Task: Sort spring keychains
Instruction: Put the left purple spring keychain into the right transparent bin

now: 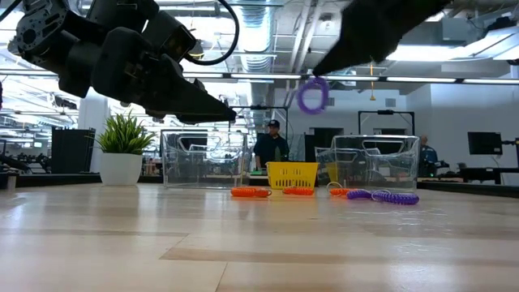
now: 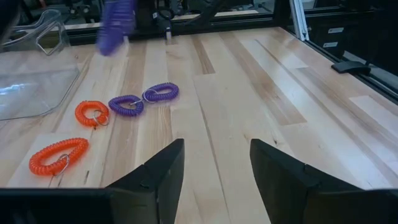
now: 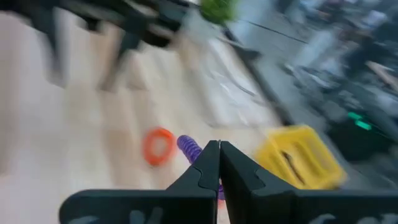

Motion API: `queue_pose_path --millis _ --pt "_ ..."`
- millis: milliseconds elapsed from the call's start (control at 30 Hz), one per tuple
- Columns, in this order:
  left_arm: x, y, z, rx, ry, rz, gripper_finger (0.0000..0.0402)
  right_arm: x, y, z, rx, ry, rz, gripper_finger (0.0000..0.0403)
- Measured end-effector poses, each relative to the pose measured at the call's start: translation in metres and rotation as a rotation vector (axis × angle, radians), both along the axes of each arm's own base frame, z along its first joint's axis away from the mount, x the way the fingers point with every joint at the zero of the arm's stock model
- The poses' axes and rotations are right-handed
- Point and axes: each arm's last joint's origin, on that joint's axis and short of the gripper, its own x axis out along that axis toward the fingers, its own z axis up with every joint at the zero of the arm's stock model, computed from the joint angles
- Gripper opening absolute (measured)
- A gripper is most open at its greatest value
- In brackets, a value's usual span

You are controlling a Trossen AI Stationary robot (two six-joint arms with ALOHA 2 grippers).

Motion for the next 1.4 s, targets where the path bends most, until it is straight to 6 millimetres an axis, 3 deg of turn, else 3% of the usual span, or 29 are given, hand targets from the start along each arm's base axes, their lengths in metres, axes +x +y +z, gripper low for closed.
queue_pose_path --millis 300,700,1033,1200,1400 --pt "0.0 0.0 0.0 0.0 0.0 0.0 0.0182 -0.015 -0.026 -0.002 -0.12 -0.039 -0.3 0.0" --pt "0.0 0.0 0.0 -0.003 0.001 0.001 0.0182 -0.036 -0.118 0.003 -0.121 0.095 -0.682 0.0" --pt "0.0 0.0 0.0 -0.003 0.001 0.001 0.0182 -0.044 -0.198 -0.002 0.129 0.262 -0.823 0.0" --pt "0.0 0.0 0.0 -0.003 0.001 0.001 0.0182 -0.05 -0.235 0.006 0.319 0.194 -0.778 0.0" --pt "0.0 0.0 0.0 -0.003 0.001 0.001 0.0182 -0.053 -0.265 0.011 0.556 0.066 -0.645 0.0"
